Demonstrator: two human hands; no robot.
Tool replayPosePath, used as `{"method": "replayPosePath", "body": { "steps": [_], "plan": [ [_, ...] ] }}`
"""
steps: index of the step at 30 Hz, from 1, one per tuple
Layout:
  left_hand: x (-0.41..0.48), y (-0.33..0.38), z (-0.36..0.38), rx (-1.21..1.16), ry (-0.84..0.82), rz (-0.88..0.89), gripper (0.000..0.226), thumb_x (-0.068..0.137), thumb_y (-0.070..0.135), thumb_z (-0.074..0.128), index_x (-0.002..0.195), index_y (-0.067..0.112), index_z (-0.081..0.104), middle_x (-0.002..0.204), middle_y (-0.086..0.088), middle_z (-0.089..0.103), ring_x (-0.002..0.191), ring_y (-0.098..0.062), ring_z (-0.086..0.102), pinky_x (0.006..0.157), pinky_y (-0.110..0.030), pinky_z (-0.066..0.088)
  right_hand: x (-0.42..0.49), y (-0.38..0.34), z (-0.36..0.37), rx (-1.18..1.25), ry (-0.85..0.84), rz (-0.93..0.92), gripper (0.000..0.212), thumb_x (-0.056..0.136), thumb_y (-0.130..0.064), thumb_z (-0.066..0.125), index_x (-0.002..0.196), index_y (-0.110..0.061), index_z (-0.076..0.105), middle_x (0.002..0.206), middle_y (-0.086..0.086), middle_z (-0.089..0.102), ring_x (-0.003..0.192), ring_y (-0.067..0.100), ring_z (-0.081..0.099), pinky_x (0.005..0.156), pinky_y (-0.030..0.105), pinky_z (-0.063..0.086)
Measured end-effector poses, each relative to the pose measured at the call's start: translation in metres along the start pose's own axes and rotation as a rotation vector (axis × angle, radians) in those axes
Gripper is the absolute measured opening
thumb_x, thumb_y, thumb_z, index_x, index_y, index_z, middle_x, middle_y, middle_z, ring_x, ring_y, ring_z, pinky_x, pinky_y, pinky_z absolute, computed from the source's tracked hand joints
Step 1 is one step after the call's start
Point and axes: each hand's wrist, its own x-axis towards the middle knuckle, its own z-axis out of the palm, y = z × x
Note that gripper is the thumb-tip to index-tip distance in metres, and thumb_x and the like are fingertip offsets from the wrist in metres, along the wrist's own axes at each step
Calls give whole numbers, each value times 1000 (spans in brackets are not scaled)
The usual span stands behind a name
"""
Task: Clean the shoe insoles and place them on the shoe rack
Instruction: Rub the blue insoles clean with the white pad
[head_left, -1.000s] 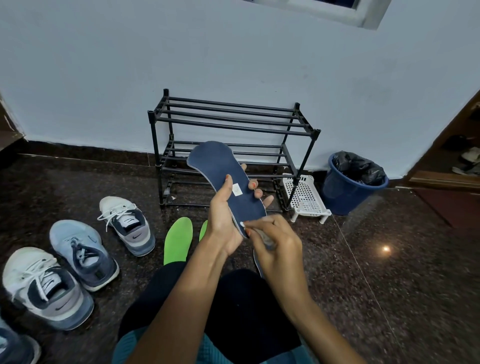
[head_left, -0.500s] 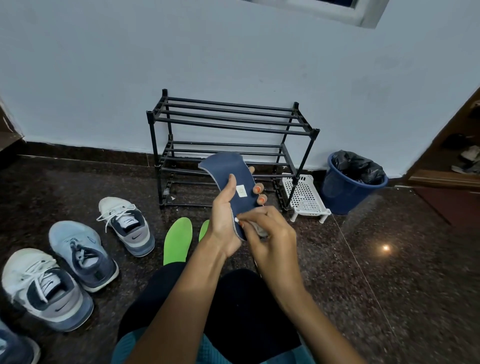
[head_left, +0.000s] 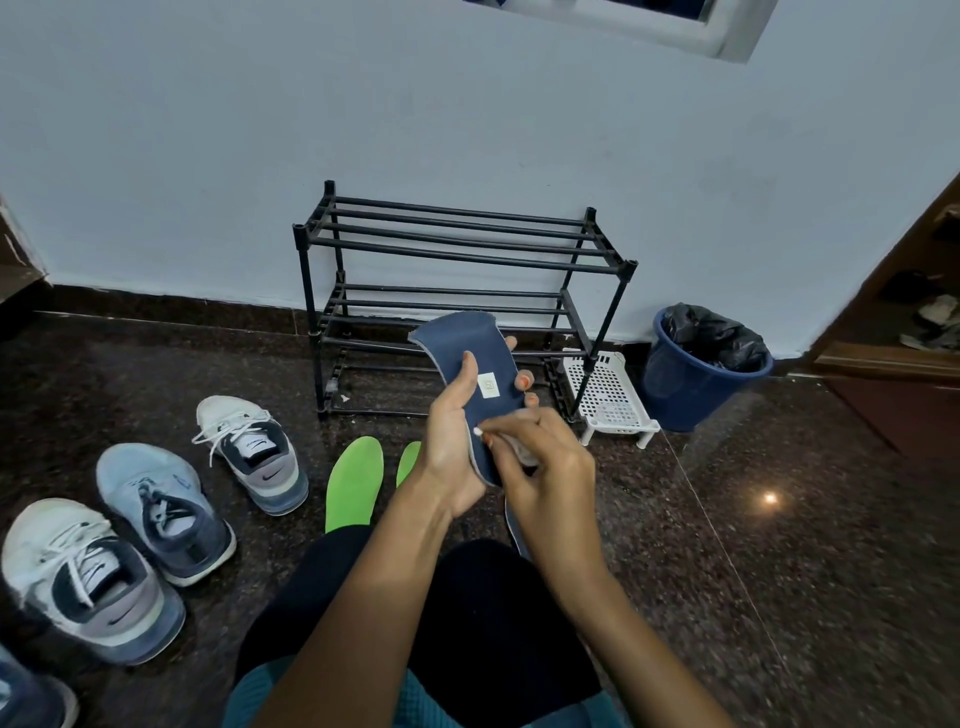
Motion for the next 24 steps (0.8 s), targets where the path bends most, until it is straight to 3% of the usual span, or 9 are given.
{"method": "replayPosePath", "body": {
  "steps": [9,19,22,24],
  "plan": [
    [1,2,0,-36,85,88,34,97,38,37,110,13,55,70,-4,56,64,-17,55,67,-30,53,-24,2,0,0,-36,-9,15,78,-4,60,88,-8,71,84,0,60,81,3,55,74,8,41],
    [-1,0,4,-6,67,43,37,102,37,29,122,11,46,74,-5,54,72,-18,59,66,-28,56,13,19,-1,-155,125,8,17,84,-8,55,92,-4,69,87,7,56,81,22,56,72,23,43],
    [-1,0,3,20,91,60,38,102,37,28,118,11,50,73,-4,55,77,-18,62,74,-30,57,13,18,2,-152,108,7,15,84,-4,56,93,-3,68,87,6,55,81,20,56,73,22,43],
    [0,1,3,14,119,90,38,101,38,28,113,12,53,71,-4,55,79,-19,63,89,-33,51,5,14,5,-131,72,1,17,83,-6,56,93,-4,69,85,3,55,79,16,55,72,19,43]
  ]
}}
